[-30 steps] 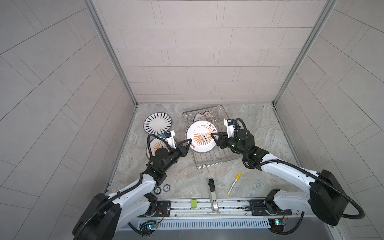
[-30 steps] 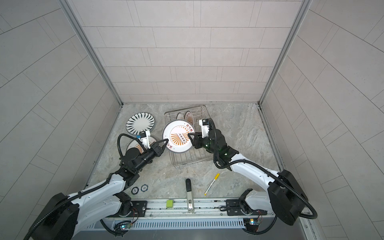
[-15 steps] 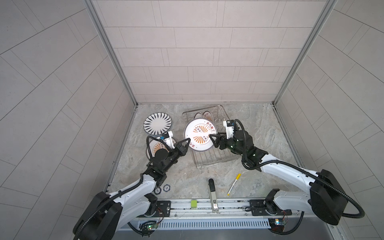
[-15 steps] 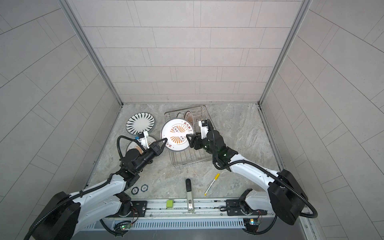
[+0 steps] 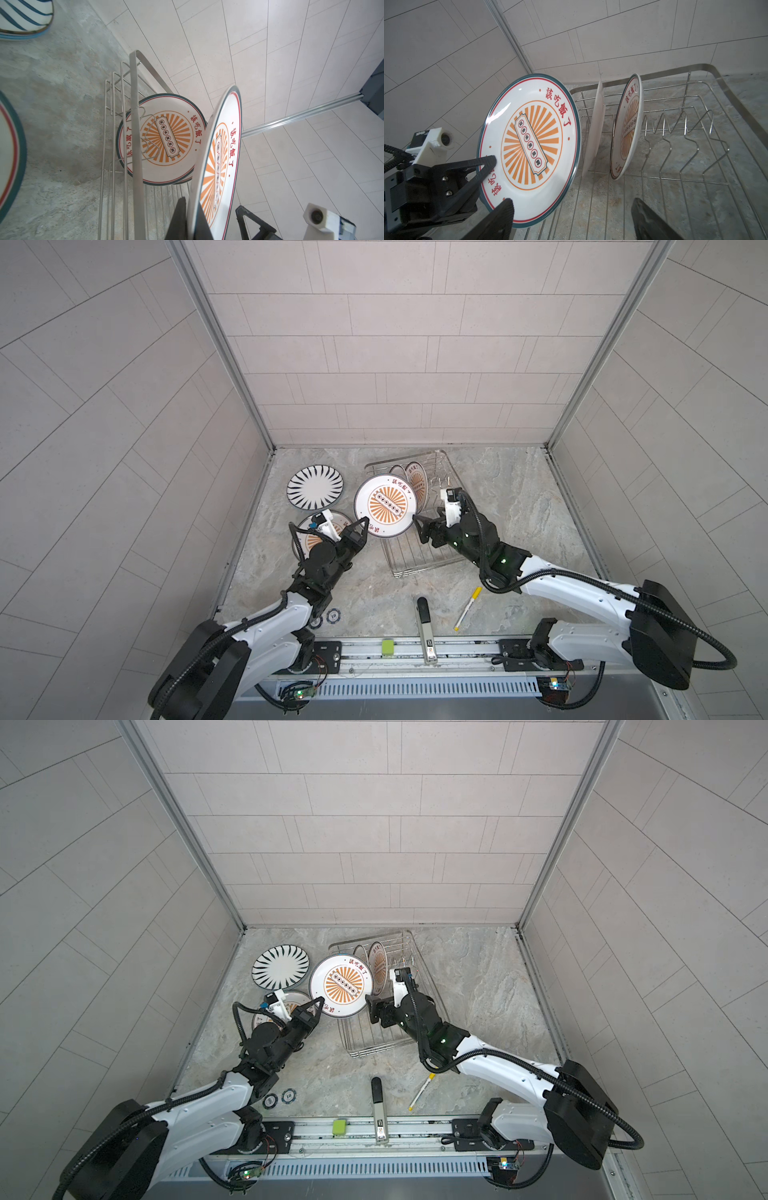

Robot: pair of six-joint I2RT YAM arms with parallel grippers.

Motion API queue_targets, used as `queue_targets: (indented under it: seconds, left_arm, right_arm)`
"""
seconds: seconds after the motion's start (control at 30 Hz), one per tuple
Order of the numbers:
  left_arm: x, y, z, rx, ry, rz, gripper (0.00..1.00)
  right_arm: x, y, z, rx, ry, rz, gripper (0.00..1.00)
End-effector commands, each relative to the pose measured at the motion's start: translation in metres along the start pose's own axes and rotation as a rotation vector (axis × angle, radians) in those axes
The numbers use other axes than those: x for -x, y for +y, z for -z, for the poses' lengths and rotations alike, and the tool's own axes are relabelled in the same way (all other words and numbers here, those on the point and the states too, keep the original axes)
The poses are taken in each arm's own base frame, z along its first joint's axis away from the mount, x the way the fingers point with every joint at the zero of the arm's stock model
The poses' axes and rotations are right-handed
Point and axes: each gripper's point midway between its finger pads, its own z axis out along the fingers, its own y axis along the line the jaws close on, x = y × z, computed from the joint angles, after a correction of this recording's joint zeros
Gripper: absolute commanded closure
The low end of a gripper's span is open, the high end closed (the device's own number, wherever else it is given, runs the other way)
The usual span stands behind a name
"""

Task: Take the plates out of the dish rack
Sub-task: 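Carry the plate onto the table stack with the left gripper while the right withdraws, then lower the plate flat onto the sunburst stack and open the left gripper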

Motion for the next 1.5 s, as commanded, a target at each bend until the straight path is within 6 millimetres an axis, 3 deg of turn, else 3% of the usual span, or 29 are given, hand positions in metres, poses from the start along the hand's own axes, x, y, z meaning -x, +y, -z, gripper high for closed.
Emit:
queue_targets:
  seconds: [0.0,0.3,0.73,0.9,1.13,1.47]
  left_arm:
    - [0.026,-0.009,0.007,-0.025,-0.125,0.06,1.0]
    - [0.051,0.022,0.033,0.098,-0.277,0.115,1.0]
    - [0.08,0.061,0.083,0.373,-0.446,0.135,1.0]
    - [0.08,0.067,0.087,0.417,-0.443,0.143,1.0]
    - [0.083,0.084,0.096,0.517,-0.47,0.171,1.0]
    - [0.074,0.106,0.099,0.621,-0.443,0.243,1.0]
  right_arm:
    - [0.009,0.001,0.006,-0.049,-0.049,0.053,0.01]
    - [0.004,0.047,-0.004,0.03,-0.043,0.153,0.01]
    - [-0.03,0.122,-0.053,0.11,0.084,0.284,0.02]
    - [-0.041,0.135,-0.069,0.117,0.125,0.313,0.02]
    - [-0.056,0.156,-0.077,0.208,0.185,0.324,0.02]
    - [-0.07,0.157,-0.092,0.181,0.241,0.352,0.02]
